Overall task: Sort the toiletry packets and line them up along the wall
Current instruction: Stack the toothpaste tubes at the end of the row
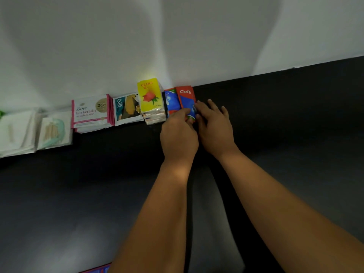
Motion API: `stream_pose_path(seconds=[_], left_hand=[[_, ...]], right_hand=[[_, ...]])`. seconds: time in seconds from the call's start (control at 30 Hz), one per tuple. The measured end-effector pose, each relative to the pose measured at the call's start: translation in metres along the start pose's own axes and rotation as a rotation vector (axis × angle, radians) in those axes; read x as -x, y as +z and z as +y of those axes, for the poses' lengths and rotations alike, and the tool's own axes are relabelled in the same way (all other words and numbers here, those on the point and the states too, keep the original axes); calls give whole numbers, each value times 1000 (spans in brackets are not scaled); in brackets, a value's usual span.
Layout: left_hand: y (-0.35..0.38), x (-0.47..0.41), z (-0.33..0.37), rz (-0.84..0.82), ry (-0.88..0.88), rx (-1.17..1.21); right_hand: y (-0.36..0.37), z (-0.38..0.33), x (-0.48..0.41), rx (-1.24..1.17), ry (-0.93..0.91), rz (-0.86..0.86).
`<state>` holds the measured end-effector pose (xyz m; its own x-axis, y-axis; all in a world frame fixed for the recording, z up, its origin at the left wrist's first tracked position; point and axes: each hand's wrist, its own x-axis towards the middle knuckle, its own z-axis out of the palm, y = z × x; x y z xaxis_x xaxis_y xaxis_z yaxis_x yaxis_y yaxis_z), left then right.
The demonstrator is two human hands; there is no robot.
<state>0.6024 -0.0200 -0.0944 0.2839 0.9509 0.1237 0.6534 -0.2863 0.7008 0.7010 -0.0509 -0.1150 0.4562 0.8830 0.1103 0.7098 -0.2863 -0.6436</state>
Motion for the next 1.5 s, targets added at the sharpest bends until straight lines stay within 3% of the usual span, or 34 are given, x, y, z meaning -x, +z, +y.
stream_pose_path(seconds=[0.27,0.43,0.73,0.83,1.0,1.23,1.4,1.5], left_hand=[[-7,-7,4,-113,27,-187],[-21,-2,4,-127,39,-163],[-123,54,-16,-155,-57,-41],[-159,89,-42,-160,-17,-8],[-197,151,-96,-271,27,-7],[-226,219,-158,-365,-7,-298],[-233,231,-159,-341,-40,-357],[-234,228,-153,-334,-43,-254]], right_hand=[[0,1,-3,91,-12,-58],[0,-1,-3,133,-2,-66],[-13,-33,62,-177,165,69],[-2,-54,124,-235,79,96],[25,-90,212,-223,-34,-81],[37,-117,253,50,-208,-362],[34,-125,253,123,-200,-389],[30,-127,251,102,-157,-396]])
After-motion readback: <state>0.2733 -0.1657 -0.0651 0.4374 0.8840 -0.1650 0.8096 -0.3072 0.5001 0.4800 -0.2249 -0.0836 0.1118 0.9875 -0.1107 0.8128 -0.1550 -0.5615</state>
